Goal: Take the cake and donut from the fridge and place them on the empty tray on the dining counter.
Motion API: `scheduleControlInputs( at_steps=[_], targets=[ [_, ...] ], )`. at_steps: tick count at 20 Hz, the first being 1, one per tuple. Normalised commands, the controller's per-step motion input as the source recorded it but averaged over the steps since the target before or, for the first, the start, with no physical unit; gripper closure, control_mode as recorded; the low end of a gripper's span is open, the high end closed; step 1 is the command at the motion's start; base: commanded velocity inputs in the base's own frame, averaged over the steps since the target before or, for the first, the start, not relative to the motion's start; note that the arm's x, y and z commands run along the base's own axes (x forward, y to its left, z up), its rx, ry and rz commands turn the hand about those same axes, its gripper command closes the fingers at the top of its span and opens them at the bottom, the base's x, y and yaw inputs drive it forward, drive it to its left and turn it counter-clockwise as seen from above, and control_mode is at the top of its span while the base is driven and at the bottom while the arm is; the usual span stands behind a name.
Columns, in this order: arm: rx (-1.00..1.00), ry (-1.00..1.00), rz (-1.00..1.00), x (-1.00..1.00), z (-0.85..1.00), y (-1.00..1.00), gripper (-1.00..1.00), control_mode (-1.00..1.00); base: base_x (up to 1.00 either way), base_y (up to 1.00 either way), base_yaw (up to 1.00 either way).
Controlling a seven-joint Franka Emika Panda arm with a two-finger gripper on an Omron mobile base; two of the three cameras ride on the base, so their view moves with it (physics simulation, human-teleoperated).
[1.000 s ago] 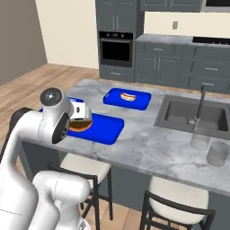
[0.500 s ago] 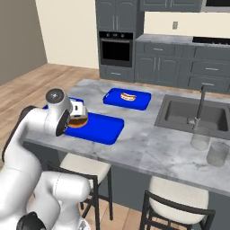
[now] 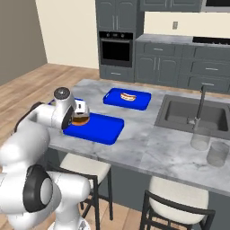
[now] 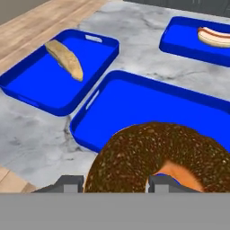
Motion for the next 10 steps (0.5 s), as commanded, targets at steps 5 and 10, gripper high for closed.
scheduleControlInputs(
  at_steps=[5,10],
  targets=[
    [-0.01,0.03,0.00,0.49,-0.41,0.00,1.00,-1.00,0.00,0.00,0.00],
    [-0.02,0.02,0.00,0.43,-0.38,0.02,1.00,-1.00,0.00,0.00,0.00]
  ],
)
